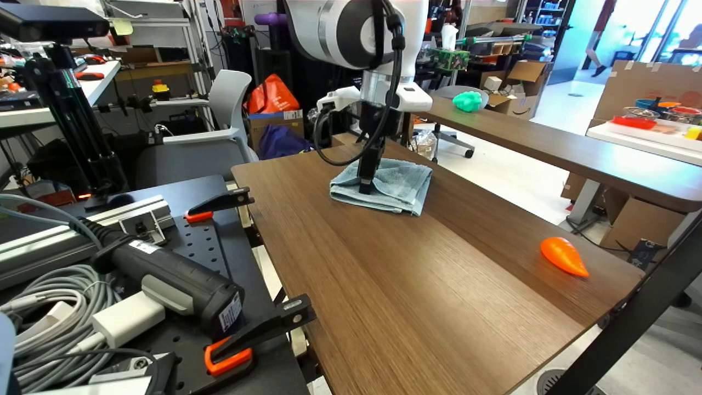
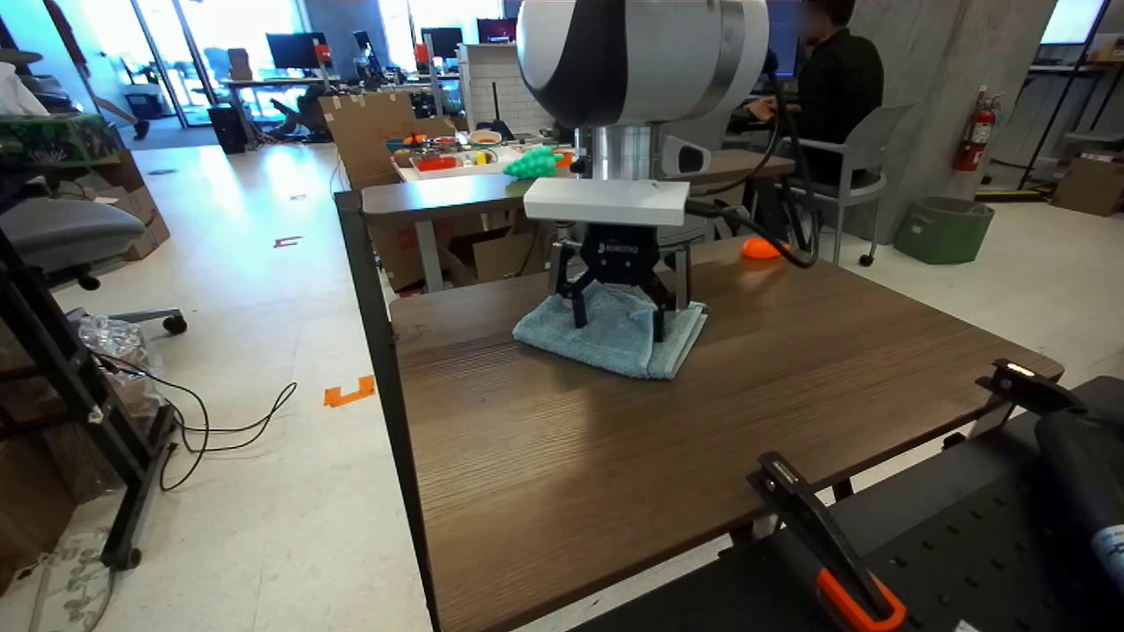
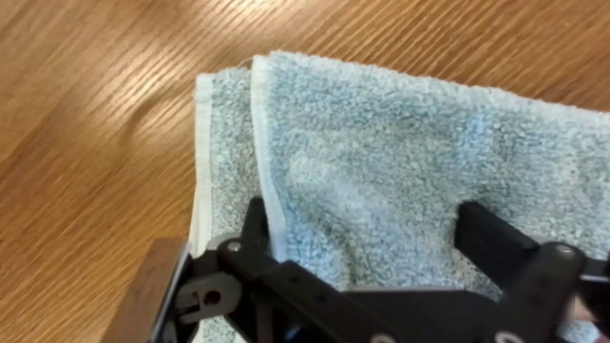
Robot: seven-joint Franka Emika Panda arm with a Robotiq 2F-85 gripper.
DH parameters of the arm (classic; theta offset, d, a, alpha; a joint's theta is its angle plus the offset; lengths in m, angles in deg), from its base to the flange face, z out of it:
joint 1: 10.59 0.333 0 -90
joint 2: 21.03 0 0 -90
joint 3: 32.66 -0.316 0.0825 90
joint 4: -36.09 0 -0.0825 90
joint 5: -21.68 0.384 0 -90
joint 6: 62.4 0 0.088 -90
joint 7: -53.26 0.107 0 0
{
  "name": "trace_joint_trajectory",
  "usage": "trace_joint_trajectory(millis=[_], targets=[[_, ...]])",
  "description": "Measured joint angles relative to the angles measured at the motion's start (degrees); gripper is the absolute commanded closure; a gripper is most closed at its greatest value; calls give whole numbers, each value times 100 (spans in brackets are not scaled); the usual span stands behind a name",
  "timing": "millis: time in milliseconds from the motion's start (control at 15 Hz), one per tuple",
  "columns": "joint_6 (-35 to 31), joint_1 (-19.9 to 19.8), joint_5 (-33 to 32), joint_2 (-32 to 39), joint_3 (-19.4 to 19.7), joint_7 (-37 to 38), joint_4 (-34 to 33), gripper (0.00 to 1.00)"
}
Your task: Wipe the table with the blue towel
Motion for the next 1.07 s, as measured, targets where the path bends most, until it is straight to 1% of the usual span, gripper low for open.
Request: trace_joint_trajectory(millis=[267,800,933,1067], targets=[[2,31,3,337,5,49,-262,0],[7,62,3,323,35,90,-273,0],[23,91,3,390,114,329,-385,0],[114,61,16,569,265,672,-682,0]])
